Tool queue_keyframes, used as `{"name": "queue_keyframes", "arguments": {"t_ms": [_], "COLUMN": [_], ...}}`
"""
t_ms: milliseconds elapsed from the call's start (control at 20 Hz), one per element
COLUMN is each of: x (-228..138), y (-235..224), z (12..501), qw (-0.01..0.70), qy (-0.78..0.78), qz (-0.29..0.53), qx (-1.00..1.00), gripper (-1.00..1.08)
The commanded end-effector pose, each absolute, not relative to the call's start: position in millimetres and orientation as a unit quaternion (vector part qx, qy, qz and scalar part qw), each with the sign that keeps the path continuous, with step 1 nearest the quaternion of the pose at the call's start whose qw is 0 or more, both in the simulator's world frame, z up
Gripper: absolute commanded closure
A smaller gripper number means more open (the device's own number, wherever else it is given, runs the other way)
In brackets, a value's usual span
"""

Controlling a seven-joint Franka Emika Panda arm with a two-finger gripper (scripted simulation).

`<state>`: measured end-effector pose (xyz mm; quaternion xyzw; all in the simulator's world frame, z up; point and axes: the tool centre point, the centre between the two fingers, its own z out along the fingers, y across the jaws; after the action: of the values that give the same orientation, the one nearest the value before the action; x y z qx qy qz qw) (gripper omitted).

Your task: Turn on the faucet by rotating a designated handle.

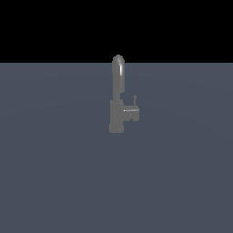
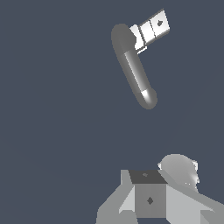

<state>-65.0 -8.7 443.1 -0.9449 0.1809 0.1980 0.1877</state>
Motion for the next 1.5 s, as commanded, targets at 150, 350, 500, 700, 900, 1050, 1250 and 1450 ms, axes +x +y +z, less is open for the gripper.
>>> {"name": "queue_keyframes", "arguments": {"t_ms": [150,350,500,700,900,1050,1250,1450], "x": [-36.0,-16.2,-2.0,16.0,32.9,44.8,59.5,72.8], "y": [-17.3,-24.1,-29.5,-36.9,-44.5,-50.2,-57.6,-64.6], "z": [424.4,408.8,395.8,376.8,355.6,338.1,312.2,282.8], "qw": [0.223,0.248,0.267,0.293,0.319,0.338,0.364,0.391], "qy": [0.216,0.242,0.261,0.286,0.312,0.332,0.358,0.385], "qz": [0.236,0.263,0.283,0.31,0.338,0.358,0.386,0.415], "qx": [-0.921,-0.901,-0.883,-0.858,-0.829,-0.805,-0.768,-0.725], "gripper": [1.08,1.08,1.08,1.08,1.08,1.08,1.08,1.08]}}
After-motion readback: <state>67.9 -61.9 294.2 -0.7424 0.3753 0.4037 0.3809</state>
